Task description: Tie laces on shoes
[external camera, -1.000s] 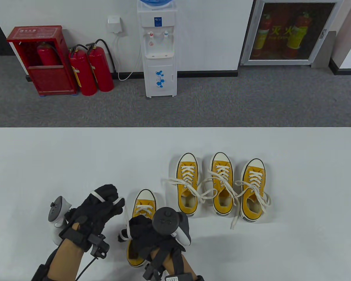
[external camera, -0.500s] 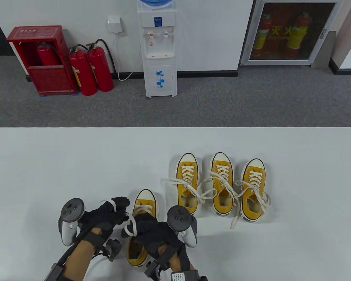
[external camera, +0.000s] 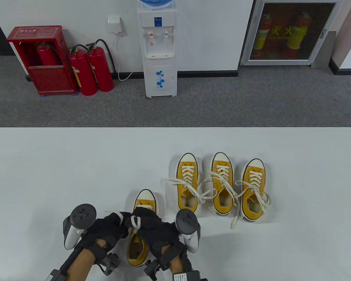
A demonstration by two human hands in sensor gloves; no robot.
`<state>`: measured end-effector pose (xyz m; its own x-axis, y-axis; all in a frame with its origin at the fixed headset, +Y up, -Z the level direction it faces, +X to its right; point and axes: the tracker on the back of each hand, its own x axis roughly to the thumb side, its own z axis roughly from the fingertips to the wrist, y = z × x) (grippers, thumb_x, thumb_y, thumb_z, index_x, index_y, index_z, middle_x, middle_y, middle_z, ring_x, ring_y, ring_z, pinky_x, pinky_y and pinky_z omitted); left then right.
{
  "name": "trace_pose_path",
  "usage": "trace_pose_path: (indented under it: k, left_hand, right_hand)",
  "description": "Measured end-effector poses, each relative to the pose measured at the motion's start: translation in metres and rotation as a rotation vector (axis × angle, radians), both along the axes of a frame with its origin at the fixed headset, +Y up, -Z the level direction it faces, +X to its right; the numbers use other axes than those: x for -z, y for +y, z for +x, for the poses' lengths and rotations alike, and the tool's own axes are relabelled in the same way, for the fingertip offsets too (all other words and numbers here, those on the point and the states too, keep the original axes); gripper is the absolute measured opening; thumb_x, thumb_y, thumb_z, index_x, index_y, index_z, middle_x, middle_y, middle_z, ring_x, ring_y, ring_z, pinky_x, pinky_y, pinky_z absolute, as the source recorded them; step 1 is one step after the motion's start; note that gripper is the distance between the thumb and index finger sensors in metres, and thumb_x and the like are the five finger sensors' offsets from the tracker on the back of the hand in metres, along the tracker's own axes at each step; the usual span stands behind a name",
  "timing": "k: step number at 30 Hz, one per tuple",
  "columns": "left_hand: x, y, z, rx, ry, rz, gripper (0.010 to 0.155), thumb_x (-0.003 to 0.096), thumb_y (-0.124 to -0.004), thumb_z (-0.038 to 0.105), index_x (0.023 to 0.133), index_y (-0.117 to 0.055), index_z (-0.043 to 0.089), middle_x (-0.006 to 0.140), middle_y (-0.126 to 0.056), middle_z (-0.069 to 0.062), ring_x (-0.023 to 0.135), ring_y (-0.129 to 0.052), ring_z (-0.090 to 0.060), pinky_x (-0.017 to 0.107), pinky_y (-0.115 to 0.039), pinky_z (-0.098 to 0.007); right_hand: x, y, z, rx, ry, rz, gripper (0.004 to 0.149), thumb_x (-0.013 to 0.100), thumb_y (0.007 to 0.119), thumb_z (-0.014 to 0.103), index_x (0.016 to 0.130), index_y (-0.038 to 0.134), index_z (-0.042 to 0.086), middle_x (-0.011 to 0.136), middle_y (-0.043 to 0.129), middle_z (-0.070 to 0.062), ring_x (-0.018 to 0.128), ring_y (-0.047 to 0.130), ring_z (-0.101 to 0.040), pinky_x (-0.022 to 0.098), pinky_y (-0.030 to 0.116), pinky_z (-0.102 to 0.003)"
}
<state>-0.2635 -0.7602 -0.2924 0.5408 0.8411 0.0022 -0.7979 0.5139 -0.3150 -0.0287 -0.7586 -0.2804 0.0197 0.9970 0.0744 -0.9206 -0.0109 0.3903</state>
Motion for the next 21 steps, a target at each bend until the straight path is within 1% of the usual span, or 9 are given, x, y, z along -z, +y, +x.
trace_pose_path:
  k: [4, 6, 8, 11, 13, 15, 16, 18, 21]
  left_hand:
    - [0.0, 0.0, 0.0, 0.029, -0.004, 0.012, 0.048, 0.044, -0.088, 0.022, 0.091, -0.085, 0.026, 0.083, -0.088, -0.01, 0.047, -0.104, -0.022, 0.051, -0.084, -0.054]
    - [0.0, -0.001, 0.0, 0.017, -0.001, 0.006, 0.048, 0.0442, -0.088, 0.022, 0.092, -0.085, 0.026, 0.083, -0.089, -0.011, 0.047, -0.104, -0.023, 0.05, -0.084, -0.054]
    - [0.0, -0.001, -0.001, 0.019, 0.0, 0.011, 0.048, 0.0446, -0.088, 0.024, 0.092, -0.084, 0.026, 0.083, -0.089, -0.01, 0.045, -0.104, -0.022, 0.05, -0.084, -0.054]
    - [-0.001, -0.001, -0.002, 0.016, 0.005, 0.014, 0.047, 0.0452, -0.088, 0.027, 0.092, -0.084, 0.026, 0.083, -0.09, -0.01, 0.043, -0.104, -0.022, 0.049, -0.084, -0.054]
    - [-0.001, -0.001, -0.003, 0.01, 0.008, 0.013, 0.047, 0.0455, -0.088, 0.027, 0.092, -0.084, 0.026, 0.083, -0.091, -0.01, 0.042, -0.104, -0.022, 0.048, -0.084, -0.054]
    - [-0.001, -0.001, -0.003, 0.006, 0.011, 0.011, 0.047, 0.0458, -0.088, 0.029, 0.092, -0.085, 0.026, 0.082, -0.091, -0.01, 0.042, -0.104, -0.022, 0.048, -0.084, -0.054]
    - [-0.001, -0.001, -0.004, 0.001, 0.016, 0.011, 0.047, 0.0461, -0.088, 0.03, 0.092, -0.084, 0.025, 0.082, -0.092, -0.01, 0.041, -0.104, -0.022, 0.047, -0.085, -0.054]
    - [-0.001, -0.002, -0.005, -0.012, 0.027, 0.006, 0.046, 0.0464, -0.087, 0.032, 0.092, -0.085, 0.025, 0.081, -0.093, -0.01, 0.04, -0.104, -0.022, 0.047, -0.085, -0.054]
    - [0.0, -0.004, -0.009, -0.022, 0.045, -0.002, 0.047, 0.047, -0.086, 0.036, 0.092, -0.085, 0.025, 0.08, -0.093, -0.01, 0.04, -0.104, -0.023, 0.047, -0.084, -0.055]
  right_hand:
    - [-0.001, 0.001, 0.002, -0.021, -0.047, 0.012, 0.042, 0.045, 0.079, 0.018, 0.086, 0.088, 0.02, 0.1, 0.073, -0.003, 0.06, 0.087, -0.019, 0.065, 0.058, -0.059]
    - [-0.001, 0.004, 0.004, -0.092, -0.085, 0.06, 0.041, 0.045, 0.08, 0.019, 0.086, 0.086, 0.019, 0.097, 0.075, -0.005, 0.061, 0.089, -0.018, 0.066, 0.058, -0.06]
    - [-0.003, 0.008, 0.008, -0.211, -0.171, 0.138, 0.041, 0.045, 0.081, 0.022, 0.085, 0.088, 0.02, 0.092, 0.08, -0.003, 0.062, 0.091, -0.015, 0.068, 0.056, -0.061]
    - [-0.005, 0.01, 0.01, -0.209, -0.207, 0.141, 0.039, 0.045, 0.083, 0.022, 0.083, 0.09, 0.02, 0.09, 0.083, -0.002, 0.063, 0.09, -0.017, 0.07, 0.047, -0.066]
    - [-0.006, 0.012, 0.01, -0.228, -0.234, 0.149, 0.038, 0.044, 0.084, 0.023, 0.081, 0.092, 0.022, 0.088, 0.086, 0.001, 0.066, 0.087, -0.019, 0.07, 0.043, -0.067]
    - [-0.008, 0.013, 0.011, -0.246, -0.253, 0.155, 0.037, 0.044, 0.085, 0.024, 0.08, 0.093, 0.023, 0.087, 0.088, 0.001, 0.073, 0.081, -0.024, 0.07, 0.036, -0.067]
    - [-0.008, 0.014, 0.013, -0.262, -0.282, 0.163, 0.037, 0.043, 0.085, 0.025, 0.079, 0.094, 0.024, 0.085, 0.09, 0.002, 0.075, 0.079, -0.024, 0.07, 0.035, -0.067]
    - [-0.008, 0.015, 0.016, -0.248, -0.278, 0.147, 0.037, 0.043, 0.086, 0.025, 0.08, 0.093, 0.023, 0.084, 0.091, 0.001, 0.077, 0.079, -0.025, 0.07, 0.036, -0.067]
    - [-0.007, 0.016, 0.022, -0.267, -0.301, 0.15, 0.039, 0.044, 0.086, 0.027, 0.082, 0.092, 0.022, 0.079, 0.095, -0.002, 0.068, 0.086, -0.025, 0.068, 0.047, -0.064]
